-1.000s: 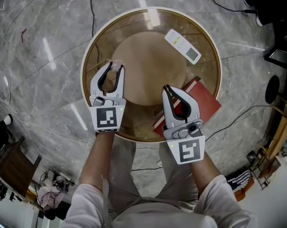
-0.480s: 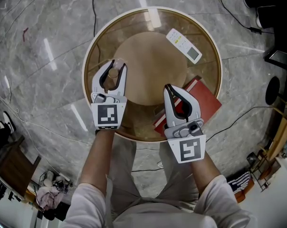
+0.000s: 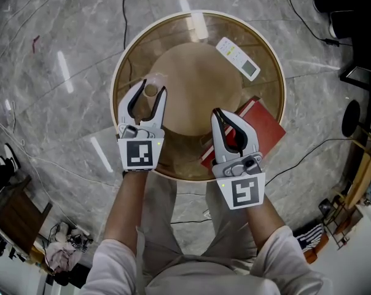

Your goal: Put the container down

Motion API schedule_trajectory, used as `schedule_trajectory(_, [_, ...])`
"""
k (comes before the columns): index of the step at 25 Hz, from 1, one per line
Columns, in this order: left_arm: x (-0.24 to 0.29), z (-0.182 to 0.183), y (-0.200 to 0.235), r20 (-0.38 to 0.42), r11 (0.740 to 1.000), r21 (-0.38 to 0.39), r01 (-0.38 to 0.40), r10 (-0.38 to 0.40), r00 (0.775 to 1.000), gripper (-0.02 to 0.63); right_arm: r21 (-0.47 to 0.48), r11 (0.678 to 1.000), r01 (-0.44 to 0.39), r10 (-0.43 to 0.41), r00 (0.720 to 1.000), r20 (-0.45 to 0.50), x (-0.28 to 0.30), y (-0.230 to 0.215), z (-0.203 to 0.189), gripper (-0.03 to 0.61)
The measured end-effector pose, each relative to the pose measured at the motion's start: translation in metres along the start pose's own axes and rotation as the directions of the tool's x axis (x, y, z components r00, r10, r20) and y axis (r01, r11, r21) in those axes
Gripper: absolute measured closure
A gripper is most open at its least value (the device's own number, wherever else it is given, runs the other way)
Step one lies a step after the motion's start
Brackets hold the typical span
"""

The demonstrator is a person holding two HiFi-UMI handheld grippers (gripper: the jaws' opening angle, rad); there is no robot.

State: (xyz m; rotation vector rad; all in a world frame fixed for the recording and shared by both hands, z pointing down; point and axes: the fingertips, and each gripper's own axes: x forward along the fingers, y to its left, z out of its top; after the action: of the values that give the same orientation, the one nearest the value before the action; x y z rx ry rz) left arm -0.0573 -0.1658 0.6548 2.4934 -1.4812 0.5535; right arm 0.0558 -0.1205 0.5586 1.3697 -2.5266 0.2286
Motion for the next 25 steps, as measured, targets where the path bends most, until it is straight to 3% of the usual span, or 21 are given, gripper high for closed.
schedule_trajectory(15, [-0.087, 0.072, 0.023, 0.049, 0.999, -0.004, -0.04, 0.04, 0.998, 0.457, -0.019, 1.0, -0.018, 0.019, 0.999, 0.031, -0.01, 0.03, 0.059, 0.575])
schedule_trajectory(18, [-0.109, 0.084, 0.032, 0.057, 0.996, -0.046, -0.071, 0.074, 0.996, 0.514, -0.027, 0.999, -0.022, 0.022, 0.999, 0.033, -0.011, 0.037, 0.071, 0.577])
schedule_trajectory(21, [-0.13, 0.094, 0.041, 0.06, 0.995, -0.033, -0.09, 0.092, 0.994, 0.589, -0.031, 0.999, -0.025, 0.026, 0.999, 0.033, -0.012, 0.044, 0.081, 0.577])
schedule_trajectory(25, [-0.15, 0.104, 0.05, 0.066, 0.996, -0.018, -0.089, 0.09, 0.994, 0.608, -0.034, 0.999, -0.027, 0.028, 0.999, 0.033, -0.012, 0.053, 0.091, 0.577])
